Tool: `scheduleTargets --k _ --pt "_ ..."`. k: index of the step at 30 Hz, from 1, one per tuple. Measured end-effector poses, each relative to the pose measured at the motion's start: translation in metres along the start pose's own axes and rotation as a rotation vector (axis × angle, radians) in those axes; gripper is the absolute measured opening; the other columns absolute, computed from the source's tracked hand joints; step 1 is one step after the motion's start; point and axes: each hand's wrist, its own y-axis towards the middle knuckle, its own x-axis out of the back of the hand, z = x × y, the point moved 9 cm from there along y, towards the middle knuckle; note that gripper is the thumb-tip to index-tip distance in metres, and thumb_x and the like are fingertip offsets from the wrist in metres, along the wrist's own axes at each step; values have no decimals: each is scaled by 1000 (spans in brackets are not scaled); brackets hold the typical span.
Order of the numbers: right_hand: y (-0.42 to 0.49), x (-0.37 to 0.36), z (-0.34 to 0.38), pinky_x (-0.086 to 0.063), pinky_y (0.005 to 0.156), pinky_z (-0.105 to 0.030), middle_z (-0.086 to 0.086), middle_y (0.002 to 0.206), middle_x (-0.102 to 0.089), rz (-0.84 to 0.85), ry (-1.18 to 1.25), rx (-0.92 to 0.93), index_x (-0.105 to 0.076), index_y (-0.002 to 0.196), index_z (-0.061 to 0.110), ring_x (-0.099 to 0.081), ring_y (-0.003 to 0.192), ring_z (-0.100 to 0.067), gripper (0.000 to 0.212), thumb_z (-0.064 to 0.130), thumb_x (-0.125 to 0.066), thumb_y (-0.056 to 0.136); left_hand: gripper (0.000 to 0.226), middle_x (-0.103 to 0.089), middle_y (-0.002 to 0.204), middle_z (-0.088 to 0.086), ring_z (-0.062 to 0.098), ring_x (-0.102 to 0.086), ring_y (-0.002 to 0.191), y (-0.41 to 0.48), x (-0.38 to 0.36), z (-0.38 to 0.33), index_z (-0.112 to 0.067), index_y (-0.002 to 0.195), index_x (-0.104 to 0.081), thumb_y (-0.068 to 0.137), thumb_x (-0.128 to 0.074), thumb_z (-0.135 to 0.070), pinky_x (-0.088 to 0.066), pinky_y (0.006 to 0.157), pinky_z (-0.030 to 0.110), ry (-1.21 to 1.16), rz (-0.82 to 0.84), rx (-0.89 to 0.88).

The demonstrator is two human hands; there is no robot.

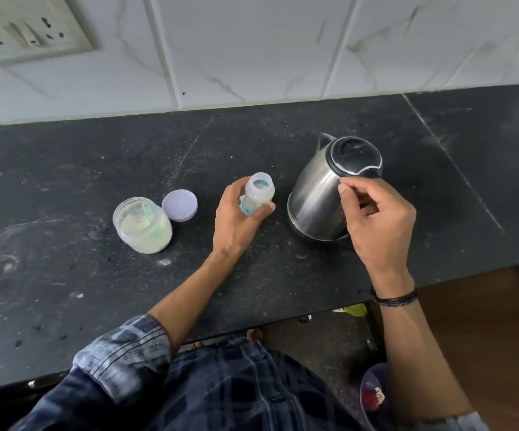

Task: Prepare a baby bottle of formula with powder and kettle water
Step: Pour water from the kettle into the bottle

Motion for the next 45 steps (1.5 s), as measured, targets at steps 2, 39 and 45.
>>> scheduleTargets --k 2,39,45 --pt "-5 10 -3 -52 61 -31 -5 84 -72 -93 -81 58 -80 104 1 -62 66 -22 10 7 -72 100 55 -60 126 -21 -6 -60 111 4 -11 -8 -49 121 -53 76 -82 -39 -46 81 8 7 18 -8" --pt "-57 -18 -100 -53 54 -26 8 58 -62 -353 404 -649 -69 68 17 -57 55 -5 41 47 -96 69 62 -63 132 -10 8 -61 118 17 -25 -13 -28 135 -58 80 -86 -24 -48 95 23 29 43 -2" --pt "-55 4 -84 -53 52 -30 -2 59 -64 -299 368 -589 -68 67 11 -58 57 -9 42 43 -96 69 62 -66 130 -9 11 -64 116 18 -10 -6 -28 133 -60 78 -87 -23 -54 101 40 33 40 19"
